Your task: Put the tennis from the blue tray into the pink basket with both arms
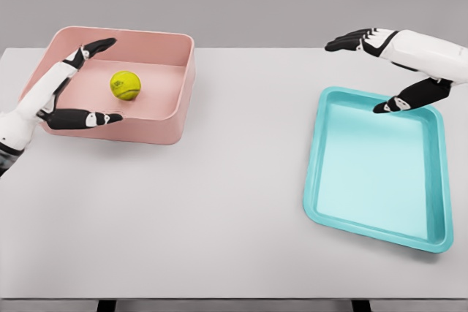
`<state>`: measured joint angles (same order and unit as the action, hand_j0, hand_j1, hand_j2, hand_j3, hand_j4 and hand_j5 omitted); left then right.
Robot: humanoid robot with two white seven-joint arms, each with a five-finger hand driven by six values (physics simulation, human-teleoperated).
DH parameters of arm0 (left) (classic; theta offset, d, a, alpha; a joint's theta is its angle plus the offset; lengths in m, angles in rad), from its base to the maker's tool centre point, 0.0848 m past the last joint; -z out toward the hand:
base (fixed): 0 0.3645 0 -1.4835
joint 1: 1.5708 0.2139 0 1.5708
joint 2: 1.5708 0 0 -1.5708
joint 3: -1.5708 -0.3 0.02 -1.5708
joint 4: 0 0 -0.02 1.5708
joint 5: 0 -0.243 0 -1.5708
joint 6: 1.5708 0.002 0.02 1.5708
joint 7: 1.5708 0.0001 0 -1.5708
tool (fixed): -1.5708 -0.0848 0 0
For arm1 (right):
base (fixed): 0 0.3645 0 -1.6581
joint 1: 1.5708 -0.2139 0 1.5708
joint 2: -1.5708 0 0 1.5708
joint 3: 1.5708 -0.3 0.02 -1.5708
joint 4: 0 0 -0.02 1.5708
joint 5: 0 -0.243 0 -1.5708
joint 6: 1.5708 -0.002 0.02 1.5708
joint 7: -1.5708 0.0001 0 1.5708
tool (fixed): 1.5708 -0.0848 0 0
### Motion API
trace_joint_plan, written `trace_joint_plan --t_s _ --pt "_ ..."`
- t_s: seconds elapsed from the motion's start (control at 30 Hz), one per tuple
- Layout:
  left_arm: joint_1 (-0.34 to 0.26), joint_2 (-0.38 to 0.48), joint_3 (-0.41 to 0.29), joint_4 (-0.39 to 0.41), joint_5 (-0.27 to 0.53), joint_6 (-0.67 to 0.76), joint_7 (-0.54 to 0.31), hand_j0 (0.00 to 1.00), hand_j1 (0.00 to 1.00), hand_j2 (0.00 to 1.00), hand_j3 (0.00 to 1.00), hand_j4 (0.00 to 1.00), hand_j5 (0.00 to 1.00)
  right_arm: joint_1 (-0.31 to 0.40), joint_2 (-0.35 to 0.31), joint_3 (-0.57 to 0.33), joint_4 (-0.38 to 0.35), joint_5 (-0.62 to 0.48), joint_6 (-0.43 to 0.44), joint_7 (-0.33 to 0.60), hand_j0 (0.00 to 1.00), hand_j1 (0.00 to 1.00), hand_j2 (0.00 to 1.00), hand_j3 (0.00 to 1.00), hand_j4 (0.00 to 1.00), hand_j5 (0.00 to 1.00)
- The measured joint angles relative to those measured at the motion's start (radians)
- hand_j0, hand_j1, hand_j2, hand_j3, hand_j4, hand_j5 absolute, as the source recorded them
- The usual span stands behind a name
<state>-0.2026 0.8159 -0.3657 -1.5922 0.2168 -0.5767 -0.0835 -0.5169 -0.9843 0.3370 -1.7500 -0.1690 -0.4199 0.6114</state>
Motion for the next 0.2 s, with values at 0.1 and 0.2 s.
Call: trace_joint_plan --t_s 0.1,0.2 --pt "0.040 0.065 0.011 -0.011 0.008 -0.022 0.003 1.00 1.00 1.00 1.00 1.00 1.00 0.008 -0.004 0.000 0.000 0.000 -0.002 0.000 1.00 1.00 1.00 1.00 1.00 1.00" --pt "0.042 0.094 0.022 -0.014 0.010 -0.030 0.004 1.00 1.00 1.00 1.00 1.00 1.00 0.008 -0.003 0.000 0.000 0.000 -0.001 0.000 1.00 1.00 1.00 1.00 1.00 1.00"
